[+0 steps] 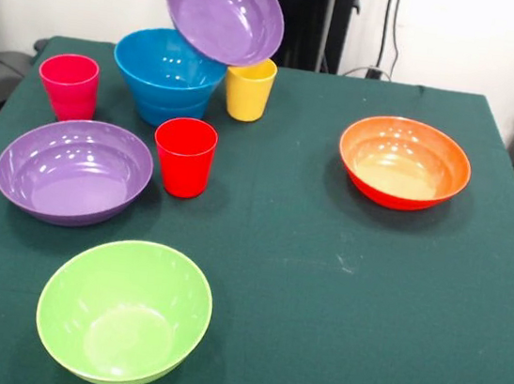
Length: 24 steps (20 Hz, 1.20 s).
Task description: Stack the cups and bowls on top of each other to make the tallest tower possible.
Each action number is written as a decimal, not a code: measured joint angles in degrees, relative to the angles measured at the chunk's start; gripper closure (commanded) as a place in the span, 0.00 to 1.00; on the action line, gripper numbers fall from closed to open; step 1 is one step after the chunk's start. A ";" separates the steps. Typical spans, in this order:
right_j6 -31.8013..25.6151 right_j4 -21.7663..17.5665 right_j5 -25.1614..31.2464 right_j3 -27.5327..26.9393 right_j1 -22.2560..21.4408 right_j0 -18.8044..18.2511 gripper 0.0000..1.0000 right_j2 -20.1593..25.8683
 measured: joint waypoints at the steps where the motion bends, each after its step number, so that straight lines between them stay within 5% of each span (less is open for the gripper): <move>1: 0.00 0.00 0.00 -0.72 0.37 -0.12 1.00 0.00; 11: 0.00 -0.04 0.00 -5.97 3.95 -0.67 1.00 0.00; 12: 0.00 -0.04 0.01 -6.93 4.79 -0.76 0.00 0.00; 24: 0.00 -0.78 0.01 -7.71 5.54 -0.42 0.00 -0.12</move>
